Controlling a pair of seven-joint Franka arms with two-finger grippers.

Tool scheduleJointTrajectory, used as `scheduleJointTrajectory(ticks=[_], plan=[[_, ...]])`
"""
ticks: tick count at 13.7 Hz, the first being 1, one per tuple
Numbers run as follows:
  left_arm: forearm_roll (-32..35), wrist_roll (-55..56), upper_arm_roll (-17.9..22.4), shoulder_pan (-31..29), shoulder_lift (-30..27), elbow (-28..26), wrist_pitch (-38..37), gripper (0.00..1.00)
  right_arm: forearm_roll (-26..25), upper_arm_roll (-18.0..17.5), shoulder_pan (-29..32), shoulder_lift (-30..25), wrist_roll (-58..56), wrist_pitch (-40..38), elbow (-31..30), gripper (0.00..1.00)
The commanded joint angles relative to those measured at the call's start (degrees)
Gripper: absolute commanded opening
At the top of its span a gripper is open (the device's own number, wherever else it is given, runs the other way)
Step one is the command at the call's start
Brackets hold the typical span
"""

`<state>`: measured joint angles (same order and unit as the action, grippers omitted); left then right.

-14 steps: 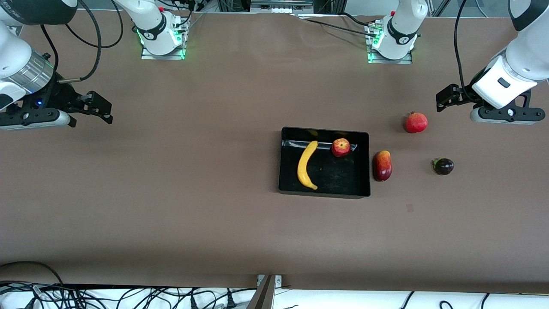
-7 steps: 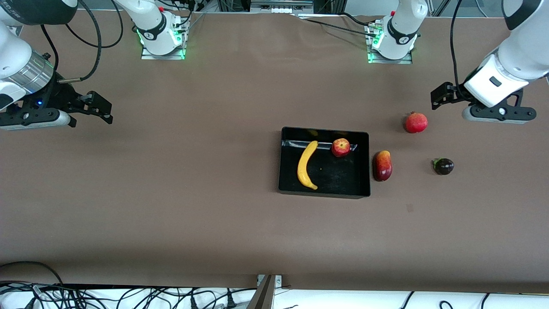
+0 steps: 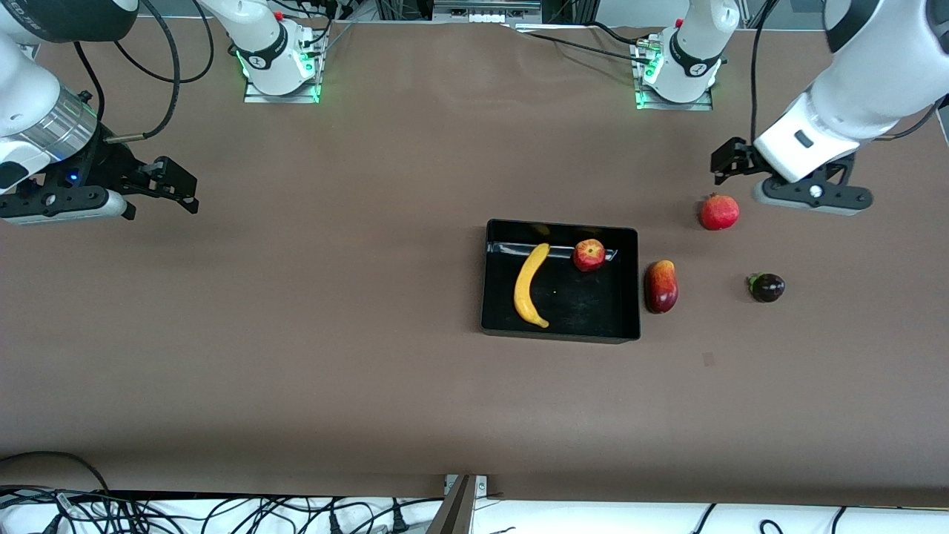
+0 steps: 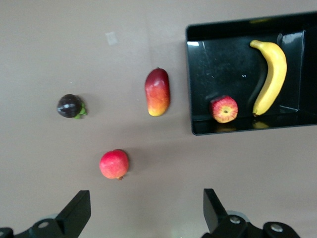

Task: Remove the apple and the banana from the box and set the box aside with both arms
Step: 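Lower the left gripper onto the red apple in the tray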

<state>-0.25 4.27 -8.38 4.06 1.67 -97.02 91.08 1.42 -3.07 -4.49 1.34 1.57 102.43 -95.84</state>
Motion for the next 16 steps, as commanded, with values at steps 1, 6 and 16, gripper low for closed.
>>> scheduleJointTrajectory(ticks=[1,6,16], plan=[[-2.64,0.91,0.03,1.13,7.53,5.25,-0.64,1.0,-0.55,-0.36,0.18,-0.2,0.1,-0.92,0.74,1.0],[-2.38,3.45,0.03,7.26,18.17,10.11,2.43,1.0,-0.55,-0.36,0.18,-0.2,0.1,-0.92,0.74,1.0],[7.63,17.96,-0.14,15.19,26.71,-1.56,24.1,1.0,-0.55,-0.27,0.18,-0.2,0.09,-0.92,0.74,1.0]])
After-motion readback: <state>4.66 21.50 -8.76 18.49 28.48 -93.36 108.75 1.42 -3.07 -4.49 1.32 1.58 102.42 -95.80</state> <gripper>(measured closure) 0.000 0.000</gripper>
